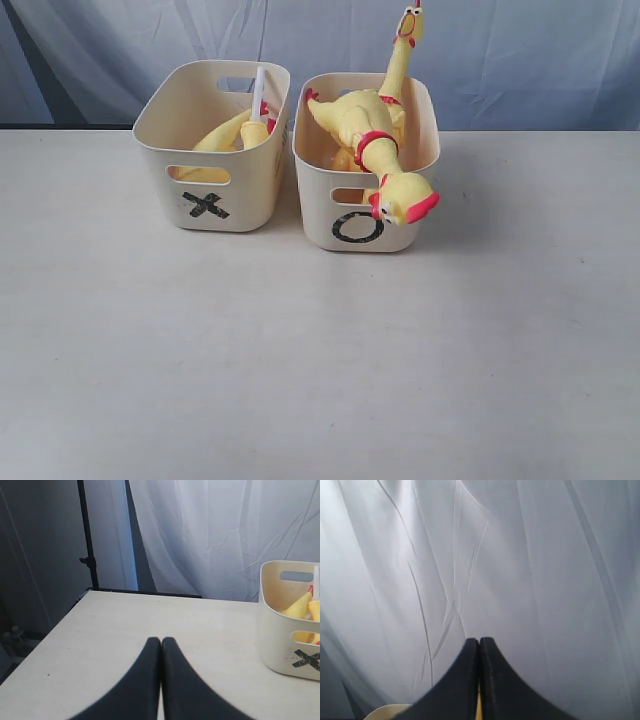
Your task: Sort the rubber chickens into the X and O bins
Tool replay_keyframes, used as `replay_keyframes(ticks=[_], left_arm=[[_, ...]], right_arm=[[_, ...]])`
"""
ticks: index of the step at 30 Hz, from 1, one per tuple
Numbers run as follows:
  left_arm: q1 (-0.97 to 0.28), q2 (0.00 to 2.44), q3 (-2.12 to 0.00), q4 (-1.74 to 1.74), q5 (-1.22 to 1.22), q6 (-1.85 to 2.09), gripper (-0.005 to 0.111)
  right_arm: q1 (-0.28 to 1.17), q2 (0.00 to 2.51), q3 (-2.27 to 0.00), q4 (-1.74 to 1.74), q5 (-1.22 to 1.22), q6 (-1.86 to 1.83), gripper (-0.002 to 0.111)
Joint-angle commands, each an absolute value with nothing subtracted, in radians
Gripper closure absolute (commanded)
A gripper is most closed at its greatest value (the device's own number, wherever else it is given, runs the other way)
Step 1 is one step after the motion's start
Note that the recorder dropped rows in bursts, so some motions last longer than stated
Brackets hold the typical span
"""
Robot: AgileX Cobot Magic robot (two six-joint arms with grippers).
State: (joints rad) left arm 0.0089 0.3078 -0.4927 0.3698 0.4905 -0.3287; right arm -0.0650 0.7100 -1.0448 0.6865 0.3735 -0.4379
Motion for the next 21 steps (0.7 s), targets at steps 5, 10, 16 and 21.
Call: replay_keyframes(ticks=[5,10,16,21], left_arm=[[0.013,0.303,-0.489,0.376,0.49,-0.329,0.107],[0.013,0.303,-0.489,0.376,0.49,-0.329,0.107],[0.019,0.223,-0.457,0.235,0.47,-0.329,0.107],[0.019,0.164,-0.359,0.188,0.47,-0.329,0.107]], right_arm=[[-0.073,0.666,-1.041,0.686,0.366,-0.444,0.108],[-0.073,0.673,-1.041,0.683,0.363,-0.444,0.108],[-0.073,0.616,-0.978,0.353,0.321,-0.444,0.108],[-0.073,0.511,-0.749,0.155,0.223,-0.444,0.108]])
